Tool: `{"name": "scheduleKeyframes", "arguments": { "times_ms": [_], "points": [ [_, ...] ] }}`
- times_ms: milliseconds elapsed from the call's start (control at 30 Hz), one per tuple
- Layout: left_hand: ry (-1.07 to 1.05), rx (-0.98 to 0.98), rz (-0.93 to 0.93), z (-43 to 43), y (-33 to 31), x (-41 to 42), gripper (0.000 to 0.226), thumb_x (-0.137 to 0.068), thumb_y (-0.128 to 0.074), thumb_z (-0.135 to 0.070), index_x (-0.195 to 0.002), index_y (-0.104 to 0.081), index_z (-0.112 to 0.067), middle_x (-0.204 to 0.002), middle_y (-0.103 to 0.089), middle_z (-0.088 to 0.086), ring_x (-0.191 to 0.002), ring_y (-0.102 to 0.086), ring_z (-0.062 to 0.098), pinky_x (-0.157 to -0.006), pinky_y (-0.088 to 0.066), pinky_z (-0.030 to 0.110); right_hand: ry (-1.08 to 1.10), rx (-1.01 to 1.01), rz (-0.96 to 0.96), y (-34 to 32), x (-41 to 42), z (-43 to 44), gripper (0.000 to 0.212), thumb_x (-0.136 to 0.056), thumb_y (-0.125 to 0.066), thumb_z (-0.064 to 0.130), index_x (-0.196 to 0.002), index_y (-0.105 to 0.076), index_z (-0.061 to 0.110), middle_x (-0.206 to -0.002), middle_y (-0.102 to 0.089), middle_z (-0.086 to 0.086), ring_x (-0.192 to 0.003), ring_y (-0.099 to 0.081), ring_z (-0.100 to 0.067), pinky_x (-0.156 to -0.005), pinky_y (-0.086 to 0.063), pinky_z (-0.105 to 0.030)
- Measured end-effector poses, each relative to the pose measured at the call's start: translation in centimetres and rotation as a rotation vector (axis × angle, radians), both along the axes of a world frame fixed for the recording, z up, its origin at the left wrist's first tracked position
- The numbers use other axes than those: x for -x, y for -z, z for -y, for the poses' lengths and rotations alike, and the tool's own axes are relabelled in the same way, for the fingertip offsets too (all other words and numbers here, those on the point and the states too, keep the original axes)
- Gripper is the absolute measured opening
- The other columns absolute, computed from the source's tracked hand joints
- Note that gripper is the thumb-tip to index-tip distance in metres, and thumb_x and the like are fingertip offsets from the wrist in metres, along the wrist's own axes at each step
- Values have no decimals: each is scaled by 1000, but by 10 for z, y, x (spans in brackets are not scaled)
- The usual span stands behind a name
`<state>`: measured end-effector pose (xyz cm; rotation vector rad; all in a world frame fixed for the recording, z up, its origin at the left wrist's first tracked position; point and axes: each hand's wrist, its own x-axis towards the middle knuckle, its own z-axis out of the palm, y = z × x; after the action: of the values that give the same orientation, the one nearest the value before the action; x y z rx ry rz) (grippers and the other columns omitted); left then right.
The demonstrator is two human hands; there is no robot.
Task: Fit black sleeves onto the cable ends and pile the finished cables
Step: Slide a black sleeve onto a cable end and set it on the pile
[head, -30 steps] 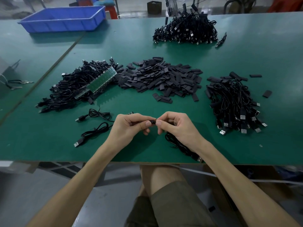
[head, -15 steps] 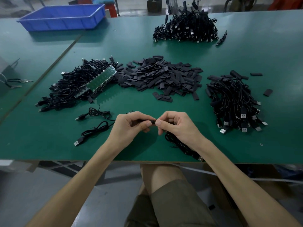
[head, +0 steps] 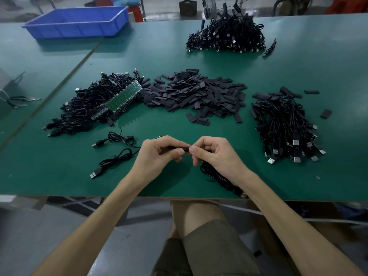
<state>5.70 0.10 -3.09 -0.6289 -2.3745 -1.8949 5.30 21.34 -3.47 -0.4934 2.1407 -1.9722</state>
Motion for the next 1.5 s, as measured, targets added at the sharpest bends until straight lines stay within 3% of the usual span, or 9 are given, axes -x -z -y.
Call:
{"name": "scheduleKeyframes", "arguments": {
  "times_ms": [367,533,767,1067,1333,1500],
  "points": [
    [51,-88,119,4,0,-1,21,-89,-71,-2,-110,-75,-1,-89,-75,13,-74,-68,21,-78,-54,25,-4,-47,-20,3,1,0,14,-98,-71,20,-85,-70,13,-70,-73,-3,-70,-63,-20,-77,-51,-38],
    [39,-137,182,4,1,-1,19,-87,-72,-3,-106,-76,-1,-84,-73,20,-72,-66,22,-78,-54,27,-11,-82,-42,5,1,-1,16,-97,-72,26,-82,-70,20,-69,-72,-2,-68,-64,-14,-75,-52,-30],
    [64,-150,246,4,1,0,17,-89,-70,-4,-104,-75,3,-79,-72,13,-71,-65,21,-75,-53,24,-18,-106,-63,7,2,0,17,-95,-72,34,-79,-70,30,-70,-72,-2,-67,-64,-11,-73,-52,-24],
    [71,-149,221,2,-2,-2,16,-92,-68,-4,-105,-73,5,-79,-72,11,-71,-64,19,-74,-53,24,1,-72,-42,6,1,2,20,-100,-69,21,-81,-67,13,-67,-70,-2,-65,-62,-9,-72,-48,-18],
    [68,-155,231,3,-2,-3,13,-90,-71,-1,-103,-74,2,-81,-72,13,-71,-64,19,-75,-53,23,-14,-76,-41,4,-2,2,17,-99,-70,22,-86,-69,12,-69,-71,-3,-67,-64,-11,-76,-50,-20],
    [46,-141,236,2,1,-3,22,-90,-73,-6,-112,-74,-3,-81,-74,11,-71,-66,18,-77,-53,24,4,-68,-52,5,-3,1,18,-100,-69,21,-86,-68,10,-68,-70,-3,-67,-63,-11,-75,-50,-23]
  ]
}}
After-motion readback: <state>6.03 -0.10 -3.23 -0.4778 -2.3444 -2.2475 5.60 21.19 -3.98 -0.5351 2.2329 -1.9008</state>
